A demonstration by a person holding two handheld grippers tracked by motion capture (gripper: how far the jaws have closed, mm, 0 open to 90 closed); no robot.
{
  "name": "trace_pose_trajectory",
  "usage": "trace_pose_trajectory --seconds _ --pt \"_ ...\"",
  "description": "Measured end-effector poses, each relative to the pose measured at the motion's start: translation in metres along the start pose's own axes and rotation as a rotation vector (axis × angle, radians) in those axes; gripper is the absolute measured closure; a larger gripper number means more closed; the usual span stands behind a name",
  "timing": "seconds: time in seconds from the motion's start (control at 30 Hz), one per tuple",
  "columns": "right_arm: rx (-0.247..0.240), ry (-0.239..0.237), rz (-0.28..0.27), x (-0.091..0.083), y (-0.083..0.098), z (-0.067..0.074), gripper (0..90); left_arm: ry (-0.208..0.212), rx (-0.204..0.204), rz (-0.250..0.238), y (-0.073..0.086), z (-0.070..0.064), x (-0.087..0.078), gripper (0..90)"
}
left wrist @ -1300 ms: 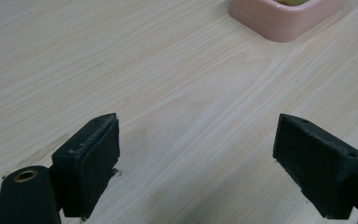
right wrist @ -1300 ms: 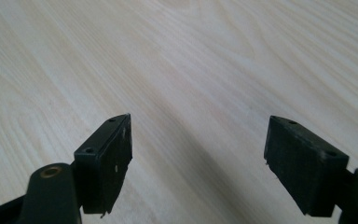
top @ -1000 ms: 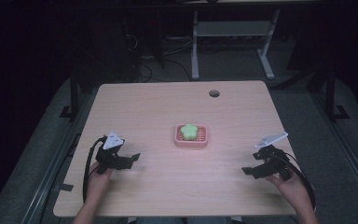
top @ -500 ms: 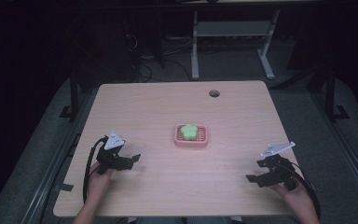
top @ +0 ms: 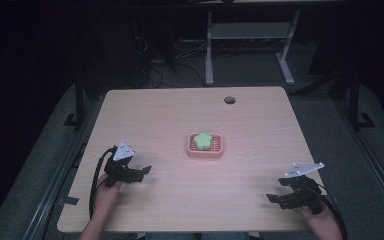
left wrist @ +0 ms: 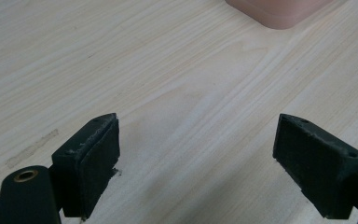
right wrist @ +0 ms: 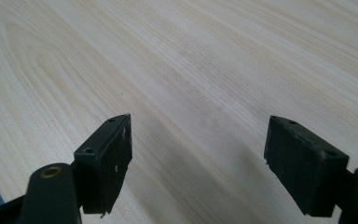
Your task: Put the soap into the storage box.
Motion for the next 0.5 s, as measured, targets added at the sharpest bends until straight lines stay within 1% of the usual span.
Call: trace_pose_trajectory --seconds 0.17,0.33,0.4,0.47,0.5 --pt "0.01 0.002 -0.006 -0.001 0.006 0.001 22.4 0.001 0.0 0.001 0.0 -0.001 0.001 14.4" --pt "0.018 0.016 -0.03 -0.005 0.012 0.004 21.8 0.001 0.002 -0.001 -0.001 -0.001 0.001 14.4" --pt "0.019 0.021 -0.044 -0.006 0.013 0.006 21.8 0.002 0.009 0.002 -0.001 -0.002 0.001 14.4" --pt "0.018 0.02 -0.056 -0.004 0.013 0.007 21.8 0.002 0.011 0.0 -0.001 -0.002 0.001 14.4" --pt "0.016 0.02 -0.053 -0.004 0.013 0.008 21.7 0.002 0.011 0.0 -0.001 -0.002 0.001 14.4"
Point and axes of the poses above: each handheld gripper's, and its own axes: x roughly forward along the jaws, y roughly out of its underside, z roughly to its left, the point moved 7 cm from there along x, roughly forward along the jaws, and after that the axes turned 15 degrees about y, right-handed, at the moved point
